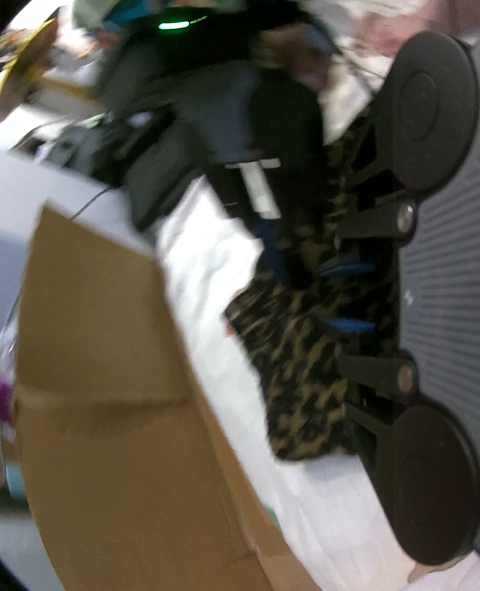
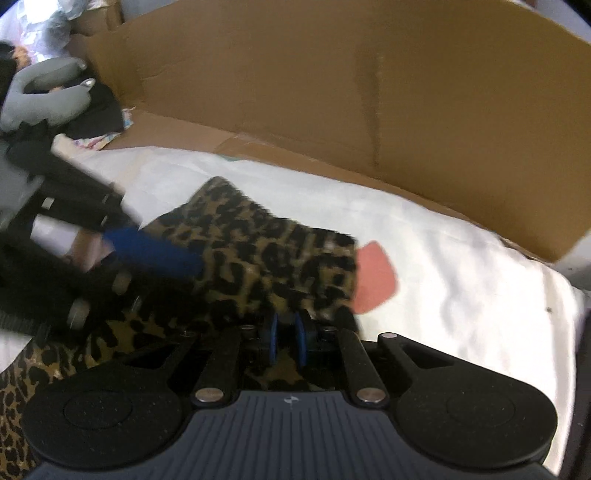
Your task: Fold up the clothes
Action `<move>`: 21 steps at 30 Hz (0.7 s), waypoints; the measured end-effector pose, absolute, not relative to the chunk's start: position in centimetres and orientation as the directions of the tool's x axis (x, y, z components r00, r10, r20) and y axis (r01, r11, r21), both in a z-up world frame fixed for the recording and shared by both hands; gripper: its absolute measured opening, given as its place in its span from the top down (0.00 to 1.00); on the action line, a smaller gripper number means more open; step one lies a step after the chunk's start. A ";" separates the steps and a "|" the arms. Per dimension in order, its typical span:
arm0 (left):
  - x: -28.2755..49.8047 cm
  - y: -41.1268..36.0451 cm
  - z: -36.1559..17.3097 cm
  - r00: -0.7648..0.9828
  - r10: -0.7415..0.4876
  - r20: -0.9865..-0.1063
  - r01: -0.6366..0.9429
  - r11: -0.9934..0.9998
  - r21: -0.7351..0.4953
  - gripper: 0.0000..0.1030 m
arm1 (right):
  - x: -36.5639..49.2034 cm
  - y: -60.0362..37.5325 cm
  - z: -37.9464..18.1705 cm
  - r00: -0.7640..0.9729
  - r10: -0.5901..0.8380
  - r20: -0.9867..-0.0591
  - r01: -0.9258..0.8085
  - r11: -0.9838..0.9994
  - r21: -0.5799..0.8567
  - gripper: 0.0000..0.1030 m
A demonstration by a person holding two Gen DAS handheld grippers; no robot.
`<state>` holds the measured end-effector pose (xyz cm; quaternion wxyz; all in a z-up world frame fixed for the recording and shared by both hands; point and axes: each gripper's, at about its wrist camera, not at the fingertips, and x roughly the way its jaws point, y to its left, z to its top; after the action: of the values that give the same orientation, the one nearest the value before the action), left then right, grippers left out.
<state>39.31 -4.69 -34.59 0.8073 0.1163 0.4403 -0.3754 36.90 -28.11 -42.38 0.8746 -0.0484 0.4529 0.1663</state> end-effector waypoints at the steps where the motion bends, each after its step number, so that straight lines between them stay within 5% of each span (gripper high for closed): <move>1: 39.0 -5.1 -35.2 0.321 -0.480 -0.816 0.715 0.688 -0.124 0.75 | 36.8 -28.4 -42.4 0.536 0.239 -0.810 -0.324 0.944 0.064 0.84; 9: 39.1 -4.8 -36.7 0.296 -0.458 -0.838 0.693 0.707 -0.141 0.75 | 36.8 -31.2 -43.5 0.525 0.220 -0.822 -0.277 0.958 0.079 0.89; 21: 37.0 0.1 -33.1 0.305 -0.467 -0.830 0.616 0.761 -0.202 0.77 | 33.0 -33.4 -39.8 0.540 0.292 -0.789 -0.258 0.950 0.175 0.84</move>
<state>36.96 0.07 -33.06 0.8041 0.0768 0.4840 -0.3367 33.01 -33.39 -39.77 0.8772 0.0189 0.4533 0.1569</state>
